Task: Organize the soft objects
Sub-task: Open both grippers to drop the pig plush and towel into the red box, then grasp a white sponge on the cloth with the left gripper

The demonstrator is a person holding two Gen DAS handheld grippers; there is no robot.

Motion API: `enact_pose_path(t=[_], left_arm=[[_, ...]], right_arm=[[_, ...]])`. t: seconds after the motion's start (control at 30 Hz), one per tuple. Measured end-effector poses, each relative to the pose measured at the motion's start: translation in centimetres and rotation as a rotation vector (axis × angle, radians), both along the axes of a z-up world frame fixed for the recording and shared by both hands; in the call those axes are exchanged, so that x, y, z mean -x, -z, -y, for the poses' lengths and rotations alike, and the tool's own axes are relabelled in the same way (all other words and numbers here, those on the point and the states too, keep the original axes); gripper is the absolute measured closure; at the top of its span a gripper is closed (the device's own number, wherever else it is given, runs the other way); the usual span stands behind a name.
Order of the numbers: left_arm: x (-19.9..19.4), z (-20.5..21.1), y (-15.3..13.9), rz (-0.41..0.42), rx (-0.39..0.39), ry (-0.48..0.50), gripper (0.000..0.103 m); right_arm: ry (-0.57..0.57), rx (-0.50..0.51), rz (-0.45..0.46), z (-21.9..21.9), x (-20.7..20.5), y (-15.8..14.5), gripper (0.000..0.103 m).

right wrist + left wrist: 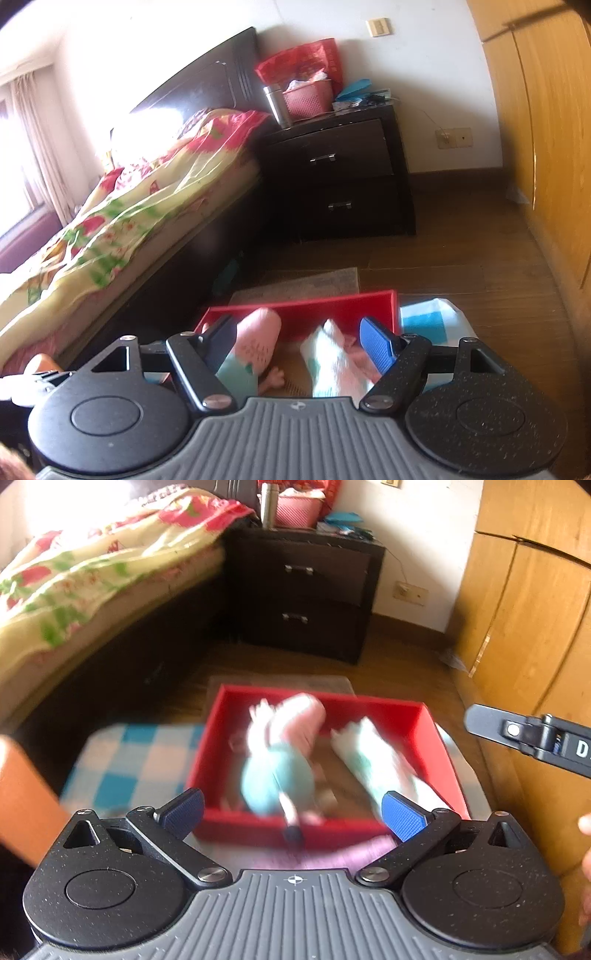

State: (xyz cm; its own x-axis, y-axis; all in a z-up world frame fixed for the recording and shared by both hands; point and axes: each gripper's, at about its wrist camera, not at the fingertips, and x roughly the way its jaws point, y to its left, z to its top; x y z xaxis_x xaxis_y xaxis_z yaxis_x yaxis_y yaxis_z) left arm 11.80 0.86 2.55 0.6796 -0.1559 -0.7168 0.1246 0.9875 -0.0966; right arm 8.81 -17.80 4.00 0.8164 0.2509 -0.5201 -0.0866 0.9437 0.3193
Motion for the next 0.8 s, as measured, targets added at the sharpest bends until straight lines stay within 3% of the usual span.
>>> enact_pose_path(t=[0.17, 0.37, 0.8], left_arm=[[3.7, -0.2, 1.0, -0.053, 0.048, 0.047, 0.005], [7.2, 0.4, 2.8, -0.119, 0.059, 0.086, 0.006], [10.1, 3.0, 5.2, -0.167, 0.026, 0.136, 0.005]], right_arm=[[-0.033, 0.081, -0.052, -0.4, 3.2, 0.9, 0.049], [-0.017, 0.022, -0.118, 0.9, 6.1, 2.4, 0.049], [-0.043, 0.040, -0.163, 0.5, 8.7, 3.8, 0.049]])
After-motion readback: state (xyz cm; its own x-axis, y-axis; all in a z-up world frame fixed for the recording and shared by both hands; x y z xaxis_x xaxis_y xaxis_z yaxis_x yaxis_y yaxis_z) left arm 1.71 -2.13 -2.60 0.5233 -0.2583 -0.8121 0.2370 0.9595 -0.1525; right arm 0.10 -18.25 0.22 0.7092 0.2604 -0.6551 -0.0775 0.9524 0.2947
